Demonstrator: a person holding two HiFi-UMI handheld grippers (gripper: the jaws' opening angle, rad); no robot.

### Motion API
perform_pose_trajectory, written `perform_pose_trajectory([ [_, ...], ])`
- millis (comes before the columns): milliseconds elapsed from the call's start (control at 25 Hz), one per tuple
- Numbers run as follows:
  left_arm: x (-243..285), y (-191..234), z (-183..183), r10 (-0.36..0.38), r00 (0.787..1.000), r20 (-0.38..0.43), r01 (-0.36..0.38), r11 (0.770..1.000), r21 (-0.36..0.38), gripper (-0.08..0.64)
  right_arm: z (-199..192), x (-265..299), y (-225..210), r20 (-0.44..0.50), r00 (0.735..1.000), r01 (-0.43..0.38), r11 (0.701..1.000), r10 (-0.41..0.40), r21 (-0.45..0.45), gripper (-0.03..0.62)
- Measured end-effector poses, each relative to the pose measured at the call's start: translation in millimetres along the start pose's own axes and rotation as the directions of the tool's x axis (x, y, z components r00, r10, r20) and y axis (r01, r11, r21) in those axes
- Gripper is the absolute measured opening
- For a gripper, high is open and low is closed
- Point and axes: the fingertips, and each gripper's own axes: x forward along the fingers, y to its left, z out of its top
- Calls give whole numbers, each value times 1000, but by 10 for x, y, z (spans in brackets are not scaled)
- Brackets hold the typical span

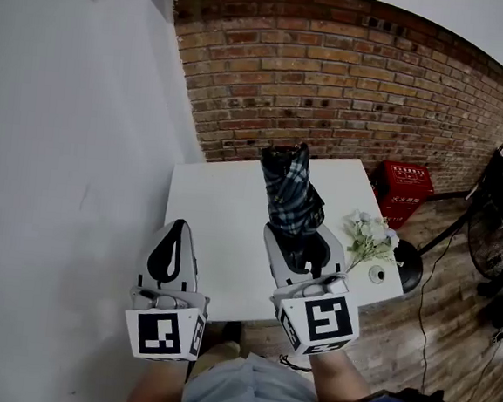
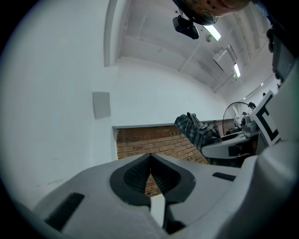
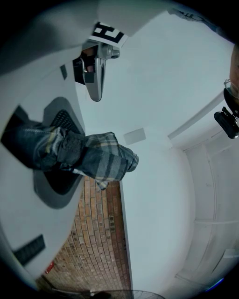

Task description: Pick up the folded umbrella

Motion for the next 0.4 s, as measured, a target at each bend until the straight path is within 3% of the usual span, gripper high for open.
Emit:
perform_pose_trajectory([
  [400,17,63,-33,7,1000,-11,-7,1000,0,6,-19,43,14,-6,1000,0,1000,0,4,199],
])
